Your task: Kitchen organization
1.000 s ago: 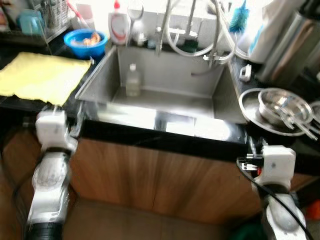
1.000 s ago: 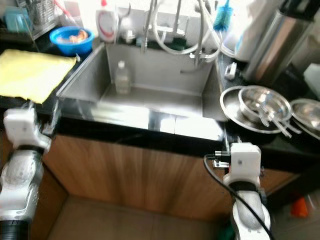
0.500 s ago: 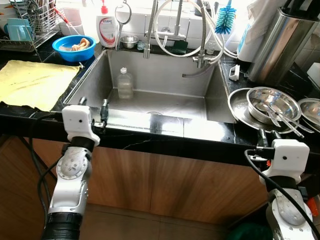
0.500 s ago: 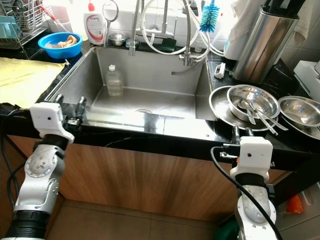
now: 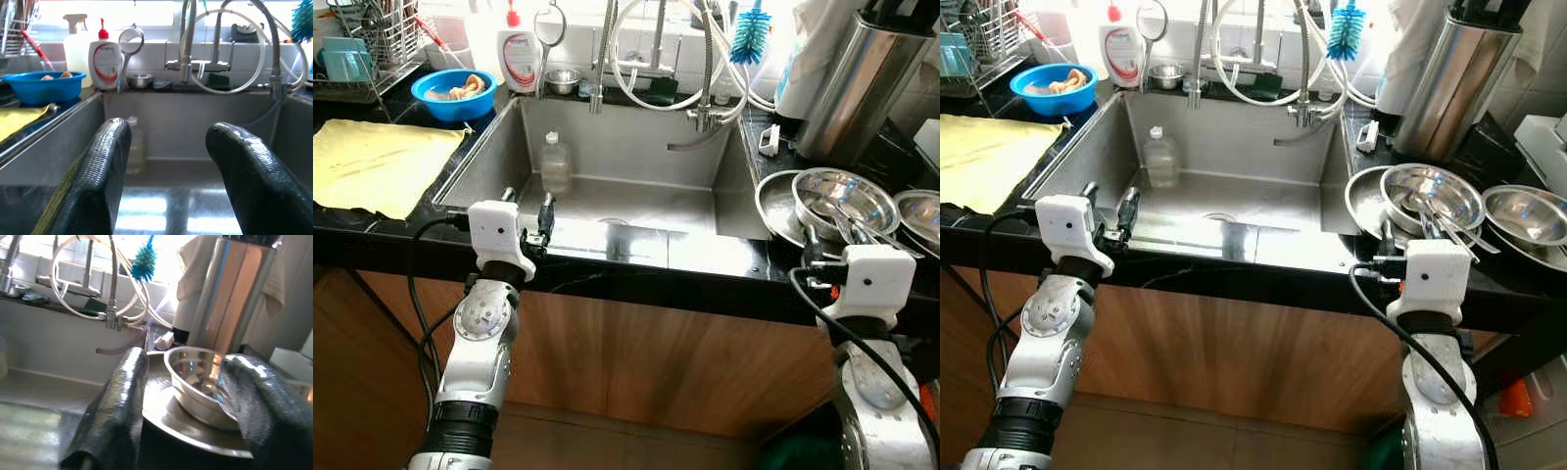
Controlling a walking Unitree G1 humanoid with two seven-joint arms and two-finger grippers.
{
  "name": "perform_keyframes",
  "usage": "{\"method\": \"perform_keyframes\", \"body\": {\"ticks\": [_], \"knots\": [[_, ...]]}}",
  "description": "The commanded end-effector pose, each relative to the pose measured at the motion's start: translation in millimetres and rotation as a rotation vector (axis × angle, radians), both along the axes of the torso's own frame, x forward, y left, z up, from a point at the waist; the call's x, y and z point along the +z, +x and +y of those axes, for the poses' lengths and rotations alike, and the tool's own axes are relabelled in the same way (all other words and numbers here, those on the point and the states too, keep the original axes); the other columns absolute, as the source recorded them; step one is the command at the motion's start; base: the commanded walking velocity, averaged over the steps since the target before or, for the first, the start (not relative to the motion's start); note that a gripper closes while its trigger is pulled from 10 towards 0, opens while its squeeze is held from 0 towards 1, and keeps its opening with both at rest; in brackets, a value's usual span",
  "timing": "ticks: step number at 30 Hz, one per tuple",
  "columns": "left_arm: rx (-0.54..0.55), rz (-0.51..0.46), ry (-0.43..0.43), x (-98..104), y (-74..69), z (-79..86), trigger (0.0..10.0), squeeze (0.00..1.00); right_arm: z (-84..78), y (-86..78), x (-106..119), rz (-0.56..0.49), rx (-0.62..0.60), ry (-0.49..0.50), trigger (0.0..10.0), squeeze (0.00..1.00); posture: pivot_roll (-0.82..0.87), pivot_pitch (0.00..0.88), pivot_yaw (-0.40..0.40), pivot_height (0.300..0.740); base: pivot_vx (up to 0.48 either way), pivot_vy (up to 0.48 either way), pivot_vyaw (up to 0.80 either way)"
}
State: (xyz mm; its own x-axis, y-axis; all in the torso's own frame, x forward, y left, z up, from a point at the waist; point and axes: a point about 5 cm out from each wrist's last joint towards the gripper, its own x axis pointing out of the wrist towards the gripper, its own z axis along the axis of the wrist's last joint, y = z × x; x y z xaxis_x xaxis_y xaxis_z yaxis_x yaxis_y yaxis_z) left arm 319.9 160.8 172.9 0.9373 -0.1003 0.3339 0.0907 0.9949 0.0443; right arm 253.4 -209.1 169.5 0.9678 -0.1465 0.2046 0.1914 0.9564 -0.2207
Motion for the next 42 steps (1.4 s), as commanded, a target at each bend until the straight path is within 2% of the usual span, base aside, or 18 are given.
{"method": "perform_keyframes", "body": {"ticks": [1,12,13,16,18,21,28,33,42], "knots": [[-0.015,-0.012,-0.016,4,2.8,-3.9,10.0,0.0,-3.0,0.4,4,-0.018,-0.017,-0.016,10.0,1.0,0.0,0.0,-0.051,0.74,0.0,0.0,0.0],[-0.032,-0.006,-0.016,4,5.4,-7.0,10.0,0.0,-15.3,-2.3,10,-0.024,-0.1,-0.036,10.0,1.0,-0.02,0.0,-0.045,0.74,0.0,0.0,0.0],[-0.036,-0.006,-0.016,4,5.9,-7.4,10.0,0.0,-21.0,-1.5,7,-0.005,-0.133,-0.026,10.0,0.0,-0.02,0.0,-0.045,0.74,0.0,0.0,0.0],[-0.039,-0.003,-0.017,3,6.2,-7.7,10.0,0.0,-25.6,0.8,3,0.025,-0.157,-0.004,10.0,0.0,-0.02,0.0,-0.045,0.74,0.0,0.0,0.0],[-0.039,-0.003,-0.017,3,5.9,-8.1,10.0,0.0,-25.6,2.4,0,0.03,-0.148,0.064,10.0,0.0,-0.01,0.0,-0.052,0.74,0.0,0.0,0.0],[-0.039,-0.003,-0.016,3,5.5,-8.2,10.0,0.0,-25.3,3.6,-1,0.038,-0.138,0.079,10.0,0.0,-0.01,0.0,-0.052,0.74,0.0,0.0,0.0],[-0.032,0.002,-0.017,1,4.8,-6.6,10.0,0.0,-18.4,9.8,-7,0.085,-0.082,0.14,10.0,0.0,0.0,0.0,-0.053,0.74,0.0,0.0,0.0],[-0.031,0.001,-0.016,1,4.5,-6.2,10.0,0.0,-14.6,12.7,-10,0.109,-0.05,0.144,10.0,0.0,0.0,0.0,-0.052,0.74,0.0,0.0,0.0],[-0.029,0.006,-0.015,-1,3.7,-4.2,10.0,0.0,-19.2,13.3,-12,0.12,-0.085,0.14,10.0,0.0,0.0,0.0,-0.047,0.74,0.0,0.0,0.0]]}}
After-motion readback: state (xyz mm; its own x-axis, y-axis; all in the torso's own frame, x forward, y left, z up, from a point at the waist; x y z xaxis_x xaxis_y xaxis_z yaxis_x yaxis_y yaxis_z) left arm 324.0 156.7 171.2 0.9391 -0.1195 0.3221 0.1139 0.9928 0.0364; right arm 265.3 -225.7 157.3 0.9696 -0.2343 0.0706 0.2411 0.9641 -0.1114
